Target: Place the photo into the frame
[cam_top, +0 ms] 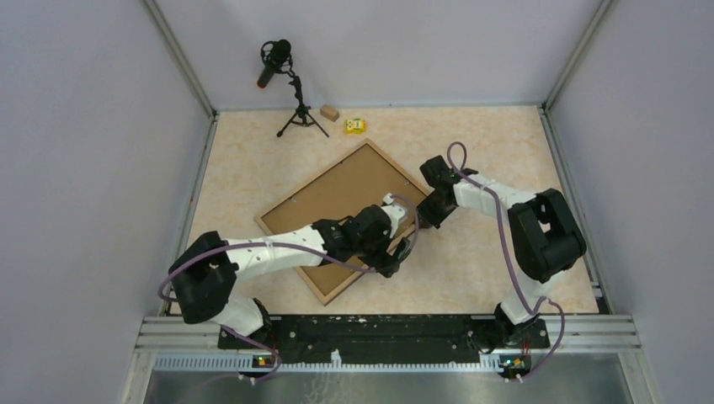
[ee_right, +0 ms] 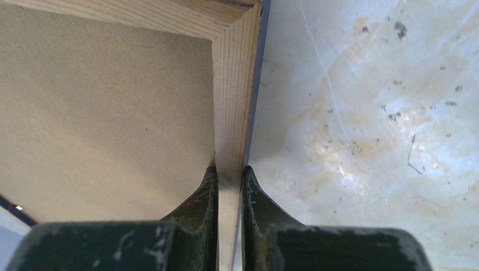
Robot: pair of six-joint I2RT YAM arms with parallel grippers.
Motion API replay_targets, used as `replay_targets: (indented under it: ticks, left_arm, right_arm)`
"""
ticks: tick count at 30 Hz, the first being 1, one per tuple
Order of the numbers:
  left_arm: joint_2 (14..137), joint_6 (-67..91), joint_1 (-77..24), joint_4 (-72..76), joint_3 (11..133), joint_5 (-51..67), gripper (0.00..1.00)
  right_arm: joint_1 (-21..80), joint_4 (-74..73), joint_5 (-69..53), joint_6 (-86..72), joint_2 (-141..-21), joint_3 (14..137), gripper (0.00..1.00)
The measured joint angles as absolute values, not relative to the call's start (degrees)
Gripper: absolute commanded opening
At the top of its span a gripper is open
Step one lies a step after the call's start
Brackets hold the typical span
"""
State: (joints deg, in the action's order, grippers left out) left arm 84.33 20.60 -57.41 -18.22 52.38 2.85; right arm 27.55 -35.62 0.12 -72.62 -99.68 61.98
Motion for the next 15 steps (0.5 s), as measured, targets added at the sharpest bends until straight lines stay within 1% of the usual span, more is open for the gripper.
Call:
replay_targets:
  ticks: [10,13,15]
  left_arm:
    - [95.64,16.1,-72.12,-24.77,61.82,-24.29,0.97]
    - [99.72,15.27,-74.72,-27.31,62.7,-32.45,0.95]
    - [102.96,15.05,-76.01,-29.61,63.9,-38.13,0.92]
  right_arm:
    - [27.57,-39.68,-3.16,-74.19,-93.78,61.89,0.0]
    - [27.57,-40.53,-3.51,-74.59,-92.58,61.87,0.0]
    - [27.57,-40.88,-3.6,-74.67,-92.07,61.87,0.0]
